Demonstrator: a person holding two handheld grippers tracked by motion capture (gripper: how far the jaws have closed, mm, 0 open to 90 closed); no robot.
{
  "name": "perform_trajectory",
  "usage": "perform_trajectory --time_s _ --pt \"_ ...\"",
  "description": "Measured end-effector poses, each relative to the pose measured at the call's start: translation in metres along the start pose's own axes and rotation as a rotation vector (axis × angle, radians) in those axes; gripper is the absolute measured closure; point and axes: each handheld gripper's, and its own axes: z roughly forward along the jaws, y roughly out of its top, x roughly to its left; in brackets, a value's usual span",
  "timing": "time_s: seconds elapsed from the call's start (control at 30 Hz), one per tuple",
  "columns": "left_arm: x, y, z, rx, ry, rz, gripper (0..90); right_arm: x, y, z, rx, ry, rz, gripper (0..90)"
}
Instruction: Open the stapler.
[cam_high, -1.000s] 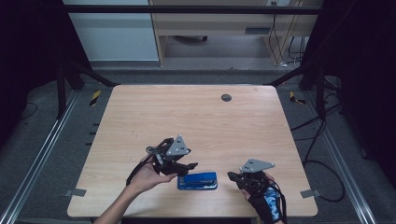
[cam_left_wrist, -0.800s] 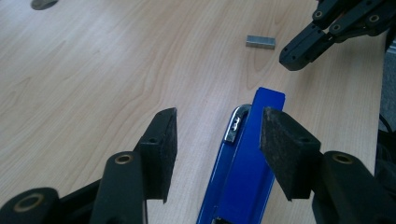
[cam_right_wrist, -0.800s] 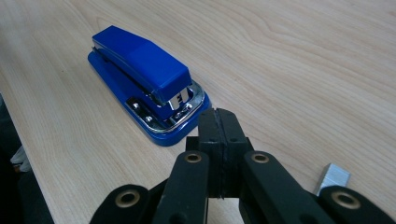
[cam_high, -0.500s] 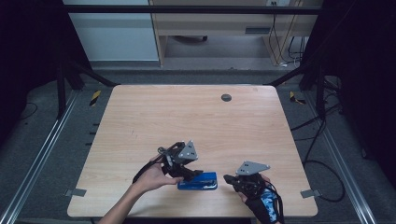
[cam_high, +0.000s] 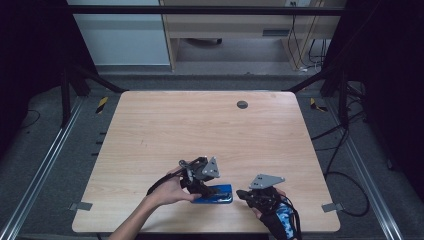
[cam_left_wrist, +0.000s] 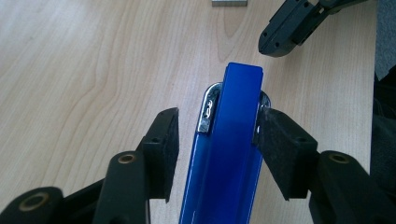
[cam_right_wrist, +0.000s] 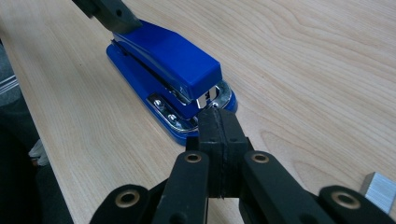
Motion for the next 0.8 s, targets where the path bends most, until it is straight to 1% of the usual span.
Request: perform_trajectory --time_s 0.13,0.27,0.3,0.53,0.8 --pt "0.000 0.002 0.005 0.021 -0.016 0.008 49.2 0.001 0.000 0.001 -0.002 0.004 0.002 90.0" --pt "0.000 0.003 0.010 0.038 -0.022 0.023 49.8 0.003 0.000 0.002 -0.001 0.009 -0.003 90.0" --pt "-0.001 0.004 0.012 0.035 -0.023 0.018 49.9 0.003 0.001 0.003 0.000 0.010 -0.006 90.0" --pt "-0.001 0.004 0.021 0.077 -0.032 0.046 51.7 0.006 0.001 0.007 0.013 0.018 -0.013 90.0" --pt "-0.001 0.005 0.027 0.090 -0.050 0.054 54.0 0.008 0.002 0.010 0.020 0.021 -0.022 90.0"
